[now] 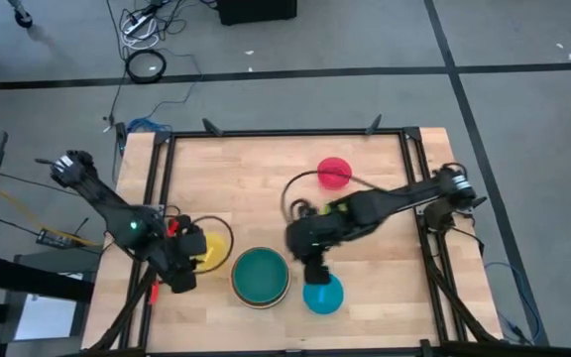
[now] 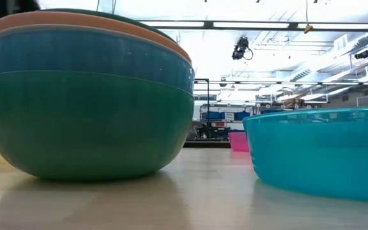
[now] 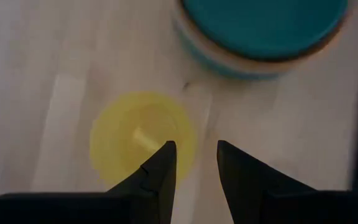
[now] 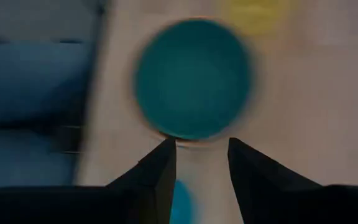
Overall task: Nest bowls inside each other
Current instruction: Stack the yellow bowl on top of the dark blue bowl
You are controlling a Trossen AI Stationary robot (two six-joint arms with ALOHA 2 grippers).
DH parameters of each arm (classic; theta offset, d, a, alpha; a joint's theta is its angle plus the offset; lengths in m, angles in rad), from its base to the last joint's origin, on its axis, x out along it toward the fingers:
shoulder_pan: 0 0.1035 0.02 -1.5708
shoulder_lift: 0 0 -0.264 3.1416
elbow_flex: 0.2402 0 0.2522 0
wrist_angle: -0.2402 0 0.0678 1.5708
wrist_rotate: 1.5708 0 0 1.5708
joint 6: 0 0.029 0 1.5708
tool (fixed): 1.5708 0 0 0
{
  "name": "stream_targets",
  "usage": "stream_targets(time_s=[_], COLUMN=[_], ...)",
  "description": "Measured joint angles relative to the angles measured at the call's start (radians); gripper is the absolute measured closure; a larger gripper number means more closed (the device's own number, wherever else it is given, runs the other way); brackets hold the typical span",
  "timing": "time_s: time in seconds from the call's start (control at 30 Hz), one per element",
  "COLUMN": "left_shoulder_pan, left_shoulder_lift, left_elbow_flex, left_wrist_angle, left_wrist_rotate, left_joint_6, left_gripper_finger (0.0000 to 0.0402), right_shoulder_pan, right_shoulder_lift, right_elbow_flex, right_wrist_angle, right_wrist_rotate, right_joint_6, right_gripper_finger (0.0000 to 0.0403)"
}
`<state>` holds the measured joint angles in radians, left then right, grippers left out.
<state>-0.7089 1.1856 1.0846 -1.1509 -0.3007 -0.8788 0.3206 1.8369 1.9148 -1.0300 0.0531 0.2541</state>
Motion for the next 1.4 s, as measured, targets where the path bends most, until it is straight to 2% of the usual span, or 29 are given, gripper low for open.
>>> stream_targets(time_s=[0.07,0.13,0.27,0.37,0.5,0.73,1.0,1.1,1.2,1.33,1.4], left_shoulder_pan=[-0.014,-0.024,-0.055,-0.072,-0.075,-0.079,-0.079,-0.077,-0.077,-0.077,-0.077], left_shoulder_lift=[0.016,0.036,0.075,0.100,0.124,0.139,0.138,0.138,0.138,0.136,0.137], left_elbow_flex=[-0.061,-0.124,-0.210,-0.243,-0.266,-0.303,-0.383,-0.407,-0.417,-0.412,-0.361], left_wrist_angle=[-0.002,0.016,0.153,0.233,0.233,0.260,0.383,0.410,0.431,0.430,0.412], left_wrist_rotate=[0.006,0.037,0.077,0.075,0.067,0.067,0.067,0.062,0.058,0.037,-0.008], left_joint_6=[-0.048,-0.083,-0.070,-0.020,-0.014,0.012,-0.006,-0.034,-0.040,-0.040,-0.020], left_gripper_finger=[0.0278,0.0278,0.0278,0.0278,0.0278,0.0278,0.0279,0.0306,0.0377,0.0394,0.0396], right_shoulder_pan=[0.030,0.057,0.103,0.127,0.159,0.184,0.184,0.180,0.170,0.156,0.144], right_shoulder_lift=[-0.052,-0.102,-0.201,-0.252,-0.286,-0.286,-0.285,-0.285,-0.285,-0.284,-0.284], right_elbow_flex=[0.000,0.000,0.000,0.000,0.000,0.000,-0.057,-0.086,-0.118,-0.158,-0.179], right_wrist_angle=[-0.083,-0.147,-0.249,-0.300,-0.334,-0.337,-0.329,-0.327,-0.326,-0.327,-0.331], right_wrist_rotate=[0.167,0.285,0.391,0.410,0.446,0.460,0.460,0.460,0.459,0.460,0.477], right_joint_6=[0.019,0.058,0.195,0.288,0.355,0.380,0.403,0.409,0.421,0.424,0.426], right_gripper_finger=[0.0268,0.0268,0.0268,0.0268,0.0269,0.0269,0.0269,0.0269,0.0269,0.0269,0.0269])
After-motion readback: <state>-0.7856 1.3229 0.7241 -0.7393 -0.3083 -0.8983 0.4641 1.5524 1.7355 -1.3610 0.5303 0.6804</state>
